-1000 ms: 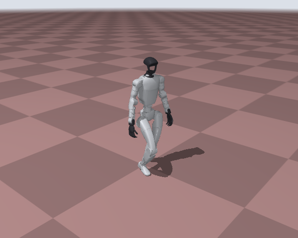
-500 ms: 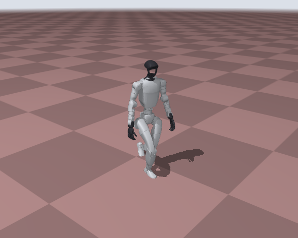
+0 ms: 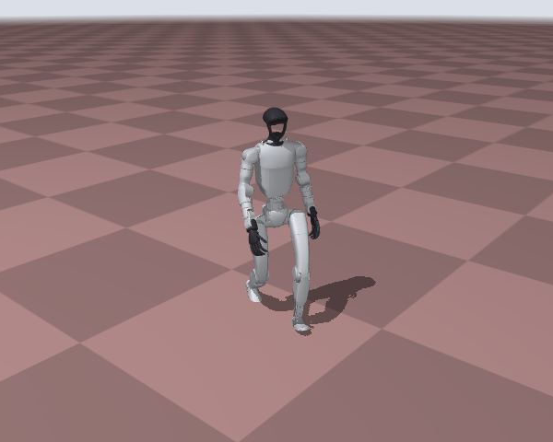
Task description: Walk
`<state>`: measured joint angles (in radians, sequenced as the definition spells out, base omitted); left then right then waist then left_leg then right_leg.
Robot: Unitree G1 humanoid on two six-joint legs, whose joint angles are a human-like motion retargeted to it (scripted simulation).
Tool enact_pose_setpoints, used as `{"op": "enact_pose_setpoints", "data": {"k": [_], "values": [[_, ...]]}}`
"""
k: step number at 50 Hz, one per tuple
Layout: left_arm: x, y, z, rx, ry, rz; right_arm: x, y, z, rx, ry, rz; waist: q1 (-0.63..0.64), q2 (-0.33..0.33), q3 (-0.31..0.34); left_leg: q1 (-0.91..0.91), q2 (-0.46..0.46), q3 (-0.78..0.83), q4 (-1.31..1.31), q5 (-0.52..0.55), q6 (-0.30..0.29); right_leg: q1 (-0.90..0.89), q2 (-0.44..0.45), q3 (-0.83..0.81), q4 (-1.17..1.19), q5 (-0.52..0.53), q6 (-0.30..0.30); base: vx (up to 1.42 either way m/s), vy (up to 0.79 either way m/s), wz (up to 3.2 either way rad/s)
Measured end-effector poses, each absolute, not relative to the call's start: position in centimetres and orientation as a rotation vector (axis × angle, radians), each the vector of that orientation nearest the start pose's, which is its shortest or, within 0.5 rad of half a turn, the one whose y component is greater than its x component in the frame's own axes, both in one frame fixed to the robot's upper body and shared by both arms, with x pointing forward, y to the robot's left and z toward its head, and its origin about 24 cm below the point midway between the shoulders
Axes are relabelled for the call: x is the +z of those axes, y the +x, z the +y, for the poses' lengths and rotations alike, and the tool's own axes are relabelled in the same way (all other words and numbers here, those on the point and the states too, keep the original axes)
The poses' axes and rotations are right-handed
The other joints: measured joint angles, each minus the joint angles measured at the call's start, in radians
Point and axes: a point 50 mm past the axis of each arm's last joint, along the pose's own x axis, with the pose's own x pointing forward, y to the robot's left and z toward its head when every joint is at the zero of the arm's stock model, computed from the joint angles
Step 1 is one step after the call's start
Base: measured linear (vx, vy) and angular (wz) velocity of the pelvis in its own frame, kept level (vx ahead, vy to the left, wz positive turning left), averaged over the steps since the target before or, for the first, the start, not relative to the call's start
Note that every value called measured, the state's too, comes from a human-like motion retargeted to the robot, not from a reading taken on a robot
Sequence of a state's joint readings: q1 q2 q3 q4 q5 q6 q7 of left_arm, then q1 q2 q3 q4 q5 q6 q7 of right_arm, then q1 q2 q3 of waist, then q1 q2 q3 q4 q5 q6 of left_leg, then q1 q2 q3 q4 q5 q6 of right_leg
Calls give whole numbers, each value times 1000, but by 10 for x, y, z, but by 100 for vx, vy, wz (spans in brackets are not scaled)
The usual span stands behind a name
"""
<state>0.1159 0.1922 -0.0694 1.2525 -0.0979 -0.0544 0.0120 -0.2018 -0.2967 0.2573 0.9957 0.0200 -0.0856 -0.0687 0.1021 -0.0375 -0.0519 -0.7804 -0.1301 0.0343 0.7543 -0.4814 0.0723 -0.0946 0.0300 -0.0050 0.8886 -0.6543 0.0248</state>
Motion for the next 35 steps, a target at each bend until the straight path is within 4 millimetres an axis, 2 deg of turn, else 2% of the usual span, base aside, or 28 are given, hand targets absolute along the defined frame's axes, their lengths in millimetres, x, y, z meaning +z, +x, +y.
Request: {"op": "enact_pose_setpoints", "data": {"k": [2, 5, 7, 11, 15, 18, 21, 25, 28, 30, 32, 35], "values": [[-171, 37, 224, 165, 105, 1324, -118, 198, -214, 52, -392, 812, -11, -44, -1, 18, -53, 22, 81, 11, 41, -15, -69, -1, 160, 131, 47, 81, 10, -26], [-170, 46, 228, 163, 86, 1309, -137, 169, -208, 76, -322, 949, -50, -120, 3, 100, -146, 51, 72, -12, 111, -117, -190, 14, 432, 414, 110, 79, 10, -4], [-167, 62, 231, 145, 101, 1270, -146, 152, -208, 73, -287, 1020, -79, -131, 1, 175, -169, 44, 24, -36, 138, -217, -255, 3, 563, 473, 84, 79, 9, -14], [-157, 100, 239, 124, 150, 1167, -156, 120, -218, 14, -235, 1127, -136, -109, 7, 375, -177, 1, -123, -73, 140, -398, -345, -51, 649, 324, 1, 78, 5, -23], [-140, 143, 247, 120, 200, 1028, -162, 90, -229, -47, -204, 1203, -187, -67, 31, 581, -154, -48, -247, -117, 115, -516, -366, -138, 496, 190, -20, 76, -6, -18], [-122, 176, 252, 109, 244, 904, -165, 70, -235, -76, -186, 1262, -208, -36, 52, 709, -119, -78, -320, -155, 101, -563, -341, -205, 268, 174, 13, 73, -14, -15], [-104, 203, 255, 87, 291, 789, -167, 51, -239, -99, -171, 1318, -214, -3, 53, 793, -77, -94, -369, -192, 82, -592, -278, -254, -23, 190, 70, 68, -18, -18], [-90, 221, 254, 62, 328, 703, -169, 30, -240, -124, -154, 1375, -219, 4, 40, 833, -63, -97, -301, -252, 47, -658, -249, -250, -196, 177, 119, 63, -20, -13], [-90, 221, 254, 60, 318, 703, -169, 24, -241, -140, -142, 1390, -218, 19, 27, 863, -25, -107, -211, -264, 17, -657, -228, -264, -153, 222, 95, 70, -21, -20], [-98, 211, 252, 65, 291, 742, -169, 22, -242, -152, -140, 1392, -214, 36, 29, 886, 7, -120, -116, -243, -11, -644, -208, -273, -51, 249, 57, 73, -21, -40], [-112, 192, 249, 73, 257, 817, -169, 23, -242, -154, -146, 1385, -207, 61, 39, 892, 40, -144, 22, -180, -55, -620, -170, -280, 52, 248, 4, 71, -20, -60], [-134, 157, 241, 58, 219, 953, -167, 34, -243, -139, -160, 1347, -190, 129, 62, 839, 132, -160, 314, 10, -149, -555, -61, -308, 115, 213, -81, 66, -18, -71]]}}
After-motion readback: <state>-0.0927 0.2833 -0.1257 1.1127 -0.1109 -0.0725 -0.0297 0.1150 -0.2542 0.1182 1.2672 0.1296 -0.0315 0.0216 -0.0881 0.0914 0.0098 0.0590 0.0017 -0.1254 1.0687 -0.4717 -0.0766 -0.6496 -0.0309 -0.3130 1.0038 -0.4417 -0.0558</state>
